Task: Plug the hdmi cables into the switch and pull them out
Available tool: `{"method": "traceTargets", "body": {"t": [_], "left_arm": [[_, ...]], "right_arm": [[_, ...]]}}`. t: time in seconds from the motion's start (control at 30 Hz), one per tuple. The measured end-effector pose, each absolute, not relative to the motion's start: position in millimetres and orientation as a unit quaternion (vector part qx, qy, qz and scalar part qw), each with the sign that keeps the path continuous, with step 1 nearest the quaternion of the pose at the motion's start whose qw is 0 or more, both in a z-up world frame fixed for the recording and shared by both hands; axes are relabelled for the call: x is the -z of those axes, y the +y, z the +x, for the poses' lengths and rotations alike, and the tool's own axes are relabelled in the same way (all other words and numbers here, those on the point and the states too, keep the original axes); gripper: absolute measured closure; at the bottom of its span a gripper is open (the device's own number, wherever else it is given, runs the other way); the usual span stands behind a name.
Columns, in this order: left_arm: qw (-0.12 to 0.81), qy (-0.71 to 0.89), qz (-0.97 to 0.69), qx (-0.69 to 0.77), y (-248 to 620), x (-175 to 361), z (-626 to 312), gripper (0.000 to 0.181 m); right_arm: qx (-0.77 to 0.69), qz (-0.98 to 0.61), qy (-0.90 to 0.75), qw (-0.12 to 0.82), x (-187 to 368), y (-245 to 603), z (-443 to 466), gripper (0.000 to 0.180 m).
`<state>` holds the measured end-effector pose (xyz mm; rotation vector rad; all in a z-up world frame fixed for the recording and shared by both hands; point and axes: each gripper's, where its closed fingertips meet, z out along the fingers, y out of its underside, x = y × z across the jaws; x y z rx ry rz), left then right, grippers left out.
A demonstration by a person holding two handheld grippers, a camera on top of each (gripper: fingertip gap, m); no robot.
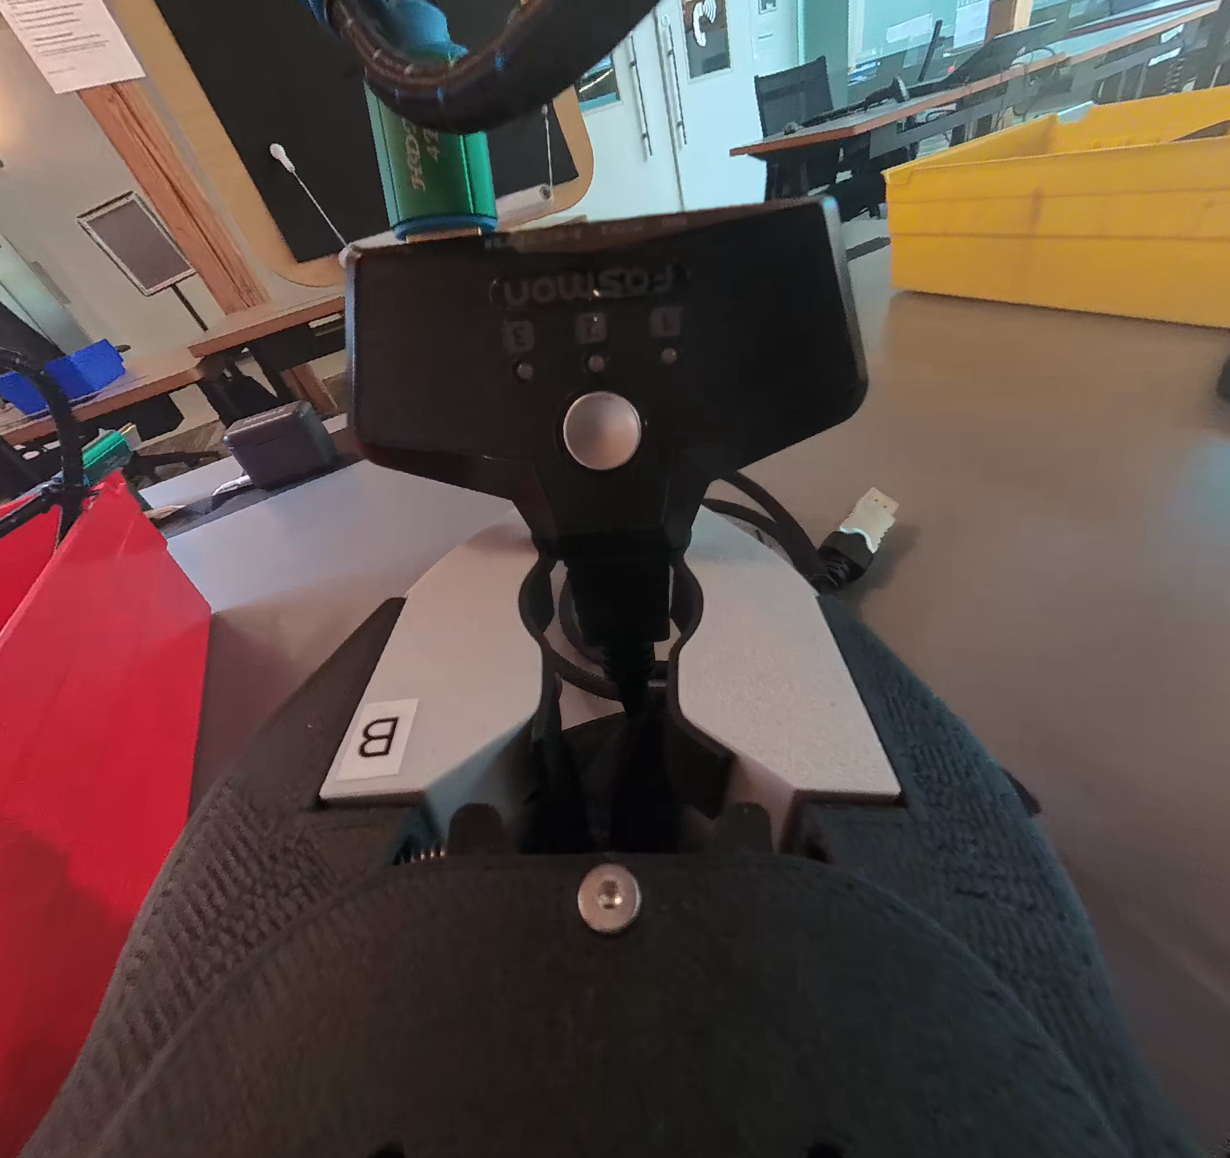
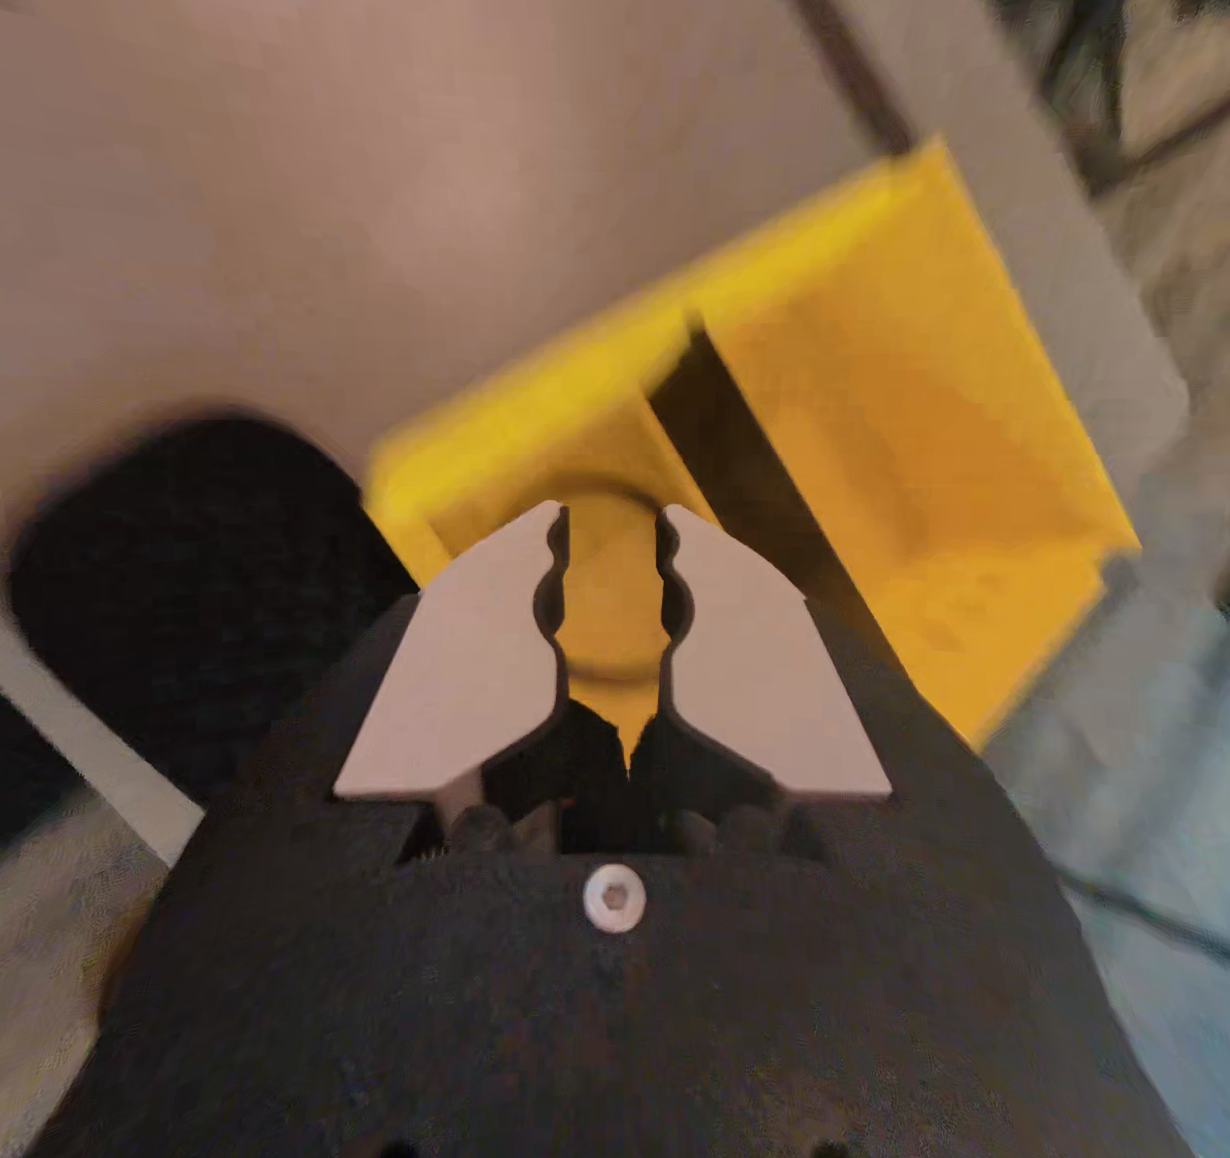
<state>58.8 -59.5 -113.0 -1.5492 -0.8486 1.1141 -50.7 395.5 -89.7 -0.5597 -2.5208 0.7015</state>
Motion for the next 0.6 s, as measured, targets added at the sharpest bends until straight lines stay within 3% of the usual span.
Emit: {"method": "traceTargets", "body": {"t": [0.03,0.13,0.23,0.47,0.6], "left_arm": [[0.499,-0.355,-0.641,-0.463,-60.3,113.7,58.0,0.150],[0.489,-0.365,-0.637,-0.472,-63.5,114.1,56.0,0.150],[0.483,-0.366,-0.634,-0.480,-64.3,113.7,56.1,0.150],[0.436,-0.321,-0.637,-0.549,-57.5,111.7,60.6,0.150],[0.391,-0.288,-0.653,-0.581,-49.8,116.6,60.8,0.150]], "right_arm": [[-0.337,-0.196,-0.893,0.225,72.1,364.2,-42.1,0.154],[-0.559,-0.160,-0.789,0.200,19.0,271.8,-1.3,0.152],[-0.690,-0.127,-0.706,0.098,6.7,184.7,48.3,0.152],[-0.719,-0.110,-0.680,-0.094,37.8,24.3,78.6,0.142],[-0.698,-0.098,-0.703,-0.099,47.0,-21.5,78.8,0.145]]}}
